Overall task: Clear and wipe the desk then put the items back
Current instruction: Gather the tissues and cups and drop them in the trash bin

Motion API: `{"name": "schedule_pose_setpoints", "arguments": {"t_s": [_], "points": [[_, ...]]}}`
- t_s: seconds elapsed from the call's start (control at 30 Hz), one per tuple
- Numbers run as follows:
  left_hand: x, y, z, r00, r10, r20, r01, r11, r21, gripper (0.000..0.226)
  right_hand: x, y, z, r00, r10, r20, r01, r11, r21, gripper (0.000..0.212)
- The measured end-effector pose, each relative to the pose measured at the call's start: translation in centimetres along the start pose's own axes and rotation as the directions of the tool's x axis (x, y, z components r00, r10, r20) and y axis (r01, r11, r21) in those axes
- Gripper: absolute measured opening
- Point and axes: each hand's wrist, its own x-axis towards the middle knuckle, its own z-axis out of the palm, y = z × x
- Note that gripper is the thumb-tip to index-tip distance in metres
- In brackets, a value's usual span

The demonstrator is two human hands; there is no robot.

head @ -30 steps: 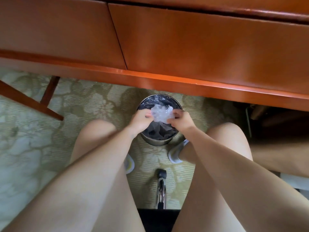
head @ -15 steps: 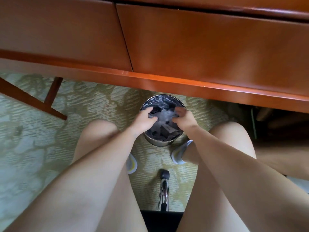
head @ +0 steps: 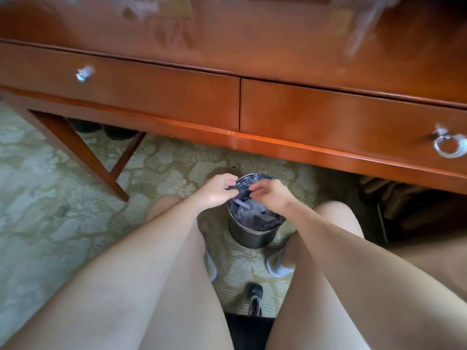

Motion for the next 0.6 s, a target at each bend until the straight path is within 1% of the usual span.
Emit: {"name": "schedule_pose_setpoints", "arguments": {"t_s": [0.1,0.17,0.23,0.3,0.43,0.53,0.6], "points": [[-3.0,1.0,-2.8,0.998,0.041,-0.04,-0.039,0.998,0.048,0.042,-2.0,-3.7,-0.4,0.993,-0.089,0.079,0.093,0.995,-0.04,0.024],[-5.0,1.6,-5.3,0.99,0.082,-0.116,-0.074,0.995,0.074,0.034,-3.2,-6.6,-0.8,0.982,-0.149,0.118,0.157,0.986,-0.062,0.031],[-7.0,2.4,-7.8,0.965,0.136,-0.224,-0.116,0.988,0.101,0.025,-4.3,-9.5,-1.3,0.967,-0.212,0.145,0.226,0.97,-0.092,0.037],[-9.0,3.5,-10.4,0.919,0.194,-0.345,-0.161,0.979,0.122,0.023,-5.1,-12.4,-1.7,0.948,-0.281,0.148,0.299,0.947,-0.117,0.039],[-12.1,5.6,-15.5,0.787,0.261,-0.559,-0.199,0.965,0.17,0.021,-5.5,-18.7,-2.7,0.889,-0.432,0.151,0.453,0.877,-0.161,0.037],[-12.9,6.7,-19.4,0.694,0.284,-0.662,-0.197,0.959,0.206,0.017,-5.4,-23.1,-3.8,0.845,-0.52,0.126,0.535,0.832,-0.149,0.031],[-12.9,7.3,-21.9,0.665,0.286,-0.69,-0.189,0.958,0.215,0.016,-5.0,-25.6,-4.6,0.816,-0.575,0.052,0.576,0.803,-0.153,0.024]]}}
